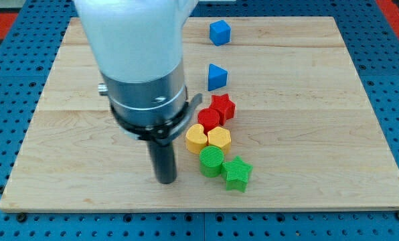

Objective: Move the yellow hexagon top right to the green circle

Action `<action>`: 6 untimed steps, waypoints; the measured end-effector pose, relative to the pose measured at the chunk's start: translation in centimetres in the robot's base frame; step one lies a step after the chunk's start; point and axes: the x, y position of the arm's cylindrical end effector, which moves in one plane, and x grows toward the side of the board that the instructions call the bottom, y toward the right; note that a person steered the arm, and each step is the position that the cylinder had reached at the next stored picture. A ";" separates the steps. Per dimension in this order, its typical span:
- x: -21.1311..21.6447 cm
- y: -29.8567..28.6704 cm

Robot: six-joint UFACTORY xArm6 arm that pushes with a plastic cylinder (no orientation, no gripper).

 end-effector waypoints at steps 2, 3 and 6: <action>-1.6 1.4; -2.2 1.4; -8.7 7.5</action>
